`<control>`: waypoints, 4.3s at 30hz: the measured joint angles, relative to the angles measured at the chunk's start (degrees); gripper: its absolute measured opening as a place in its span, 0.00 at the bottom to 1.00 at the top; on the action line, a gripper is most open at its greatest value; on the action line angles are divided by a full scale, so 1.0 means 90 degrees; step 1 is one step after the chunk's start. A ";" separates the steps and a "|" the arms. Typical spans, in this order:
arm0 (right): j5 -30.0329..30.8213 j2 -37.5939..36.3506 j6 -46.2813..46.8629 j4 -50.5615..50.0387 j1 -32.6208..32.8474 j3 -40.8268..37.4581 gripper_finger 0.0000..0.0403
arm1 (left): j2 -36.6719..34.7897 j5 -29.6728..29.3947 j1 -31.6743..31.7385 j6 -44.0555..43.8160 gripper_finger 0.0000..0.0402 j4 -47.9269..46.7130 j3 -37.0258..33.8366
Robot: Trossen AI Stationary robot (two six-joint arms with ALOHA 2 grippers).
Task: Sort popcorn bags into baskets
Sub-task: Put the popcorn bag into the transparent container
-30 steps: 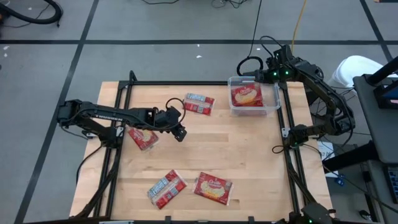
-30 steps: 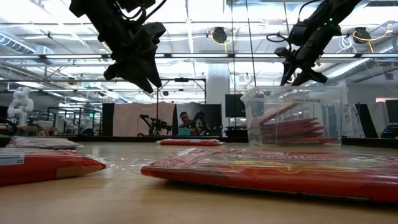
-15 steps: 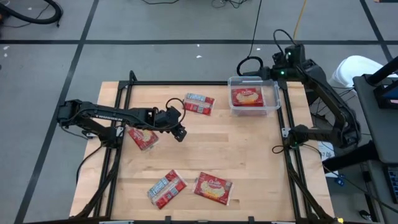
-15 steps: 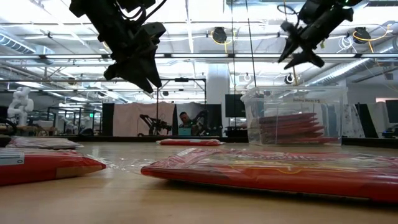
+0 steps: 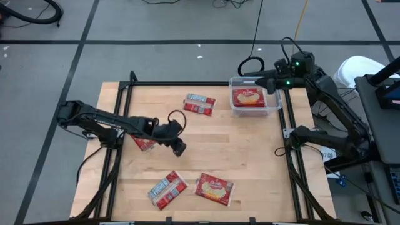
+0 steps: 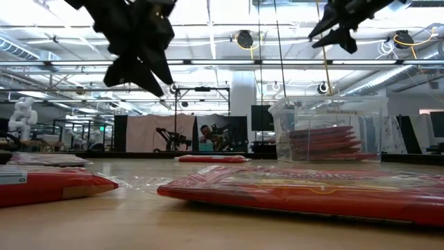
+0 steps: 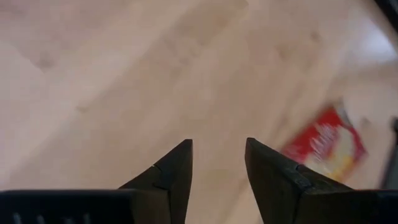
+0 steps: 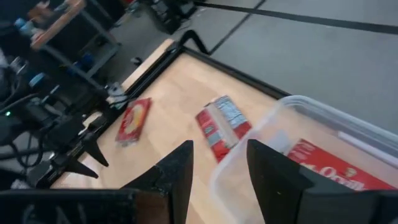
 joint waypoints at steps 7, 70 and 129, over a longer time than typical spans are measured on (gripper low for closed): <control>-0.0002 -0.0314 -0.0299 -0.0257 0.0665 0.0000 0.36 | 0.0000 -0.0279 -0.1008 -0.0767 0.55 0.0292 0.0000; 0.2514 0.4016 0.7323 0.0845 0.9351 -0.0003 0.53 | 0.1130 0.0495 -0.2385 0.2129 0.37 0.2079 -0.0002; 0.1995 0.4928 0.4448 0.4765 0.9389 -0.2254 0.02 | 0.3580 0.0633 -0.1937 0.1646 0.37 0.4559 -0.0017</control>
